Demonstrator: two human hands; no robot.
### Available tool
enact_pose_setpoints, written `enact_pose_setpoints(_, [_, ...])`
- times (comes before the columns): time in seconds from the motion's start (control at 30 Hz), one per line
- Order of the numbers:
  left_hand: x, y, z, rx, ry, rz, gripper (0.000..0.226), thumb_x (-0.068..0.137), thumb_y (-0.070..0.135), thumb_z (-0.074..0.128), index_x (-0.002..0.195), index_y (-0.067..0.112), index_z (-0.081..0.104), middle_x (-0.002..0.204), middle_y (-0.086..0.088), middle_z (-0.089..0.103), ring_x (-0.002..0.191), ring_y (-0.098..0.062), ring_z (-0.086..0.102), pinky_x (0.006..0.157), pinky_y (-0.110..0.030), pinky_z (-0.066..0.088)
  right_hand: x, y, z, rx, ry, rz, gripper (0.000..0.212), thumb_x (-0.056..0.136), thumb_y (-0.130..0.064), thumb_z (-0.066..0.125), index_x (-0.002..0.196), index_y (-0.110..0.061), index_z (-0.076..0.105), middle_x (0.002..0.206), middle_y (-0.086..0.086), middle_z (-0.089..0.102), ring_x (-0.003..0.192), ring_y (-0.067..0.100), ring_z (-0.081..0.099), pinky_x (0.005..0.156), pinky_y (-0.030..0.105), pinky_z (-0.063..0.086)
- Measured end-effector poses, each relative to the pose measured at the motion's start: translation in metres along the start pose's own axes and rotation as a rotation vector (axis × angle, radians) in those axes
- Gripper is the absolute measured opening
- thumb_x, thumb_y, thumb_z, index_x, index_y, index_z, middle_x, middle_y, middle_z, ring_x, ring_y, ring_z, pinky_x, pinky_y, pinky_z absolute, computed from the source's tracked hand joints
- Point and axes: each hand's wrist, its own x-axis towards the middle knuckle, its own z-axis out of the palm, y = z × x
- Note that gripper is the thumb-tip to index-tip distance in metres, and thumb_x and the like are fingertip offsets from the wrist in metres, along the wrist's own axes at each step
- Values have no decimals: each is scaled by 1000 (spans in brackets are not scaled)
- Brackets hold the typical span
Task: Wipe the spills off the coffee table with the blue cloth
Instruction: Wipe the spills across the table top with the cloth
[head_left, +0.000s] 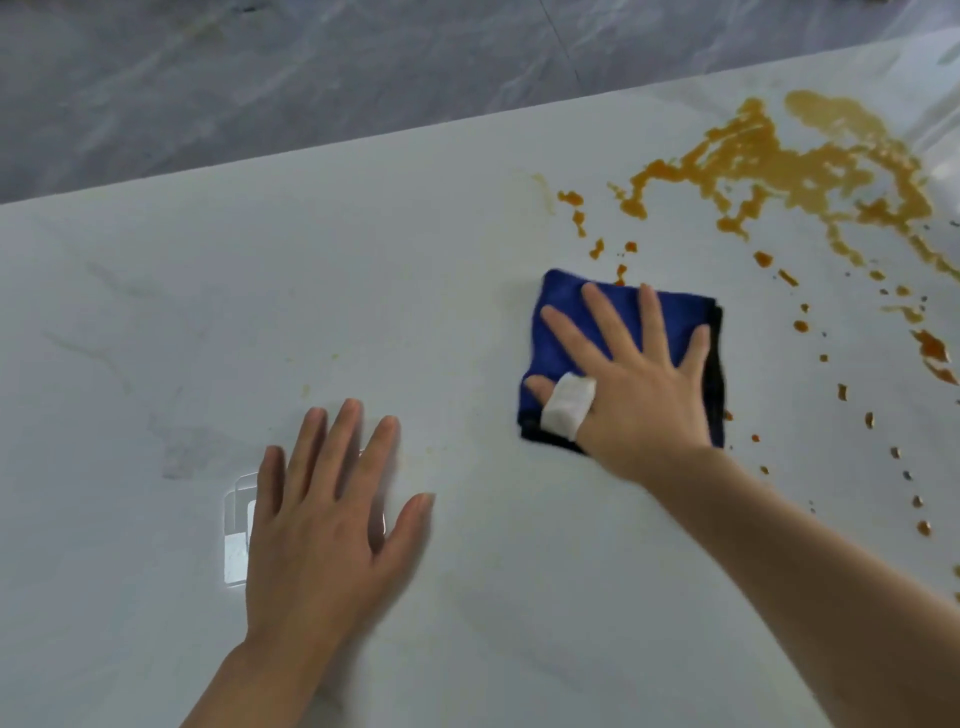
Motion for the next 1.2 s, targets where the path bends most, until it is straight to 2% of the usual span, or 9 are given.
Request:
enact_pose_setpoints(0.17, [1, 2, -3, -26, 9, 12, 73, 89, 65, 10, 138, 23, 45, 149, -2, 34, 140, -20, 23, 113, -42, 11, -27, 29, -5, -22, -58, 118, 78, 71, -81, -13, 140, -47, -20, 152, -13, -25, 141, 29, -23, 109, 67, 1])
enact_pose_setpoints(0.3, [0, 2, -3, -33, -1, 27, 71, 90, 63, 15, 136, 21, 47, 148, -4, 37, 138, -22, 25, 112, -44, 14, -74, 0, -2, -24, -94, -67, 76, 83, -73, 10, 145, -31, 26, 155, 6, 22, 139, 48, 14, 97, 76, 21])
enact_pose_setpoints(0.4, [1, 2, -3, -31, -31, 3, 71, 89, 65, 14, 138, 23, 45, 150, -1, 33, 141, -21, 23, 114, -42, 11, -60, -19, -2, -34, -85, -210, 71, 83, -70, 23, 141, -32, 35, 151, 7, 32, 135, 50, 23, 94, 77, 22])
enact_pose_setpoints(0.5, [1, 3, -4, -53, -26, -22, 68, 88, 64, 17, 139, 27, 42, 151, 4, 28, 142, -18, 20, 115, -39, 8, -10, -28, -4, -17, -26, -260, 70, 82, -73, 14, 145, -43, 13, 158, -2, 11, 142, 43, 1, 102, 73, 4])
enact_pose_setpoints(0.6, [1, 3, -4, -75, -16, -14, 68, 88, 65, 18, 138, 26, 42, 151, 3, 29, 142, -18, 21, 115, -38, 8, 44, -18, -8, -2, 19, -162, 73, 74, -79, -3, 141, -50, -10, 157, -11, -11, 141, 32, -20, 104, 68, -9])
enact_pose_setpoints(0.87, [3, 4, -4, -109, 7, -9, 68, 89, 64, 17, 136, 25, 45, 149, 2, 32, 141, -17, 22, 115, -37, 8, 29, 20, -13, -3, -14, 24, 76, 73, -80, -8, 142, -48, -13, 157, -9, -15, 141, 33, -20, 107, 68, -2])
enact_pose_setpoints(1.0, [5, 4, -3, -116, 30, 4, 69, 89, 64, 20, 133, 22, 51, 146, -1, 36, 138, -20, 26, 114, -38, 11, -8, -18, -9, -24, -21, -199, 72, 83, -70, 19, 143, -32, 33, 153, 6, 28, 137, 50, 18, 96, 77, 17])
enact_pose_setpoints(1.13, [5, 1, 1, -103, 69, 35, 66, 89, 63, 21, 134, 22, 47, 146, -2, 37, 138, -22, 27, 114, -40, 12, 43, -33, -10, 5, 6, -266, 72, 78, -75, -1, 144, -47, -1, 158, -6, -5, 141, 39, -16, 103, 70, -8])
enact_pose_setpoints(1.2, [5, 0, 2, -97, 103, 53, 64, 89, 62, 24, 135, 22, 46, 145, -4, 39, 137, -22, 29, 113, -42, 15, 79, -30, -13, 16, 38, -233, 74, 74, -76, -4, 142, -49, -7, 157, -11, -11, 141, 34, -21, 104, 68, -10])
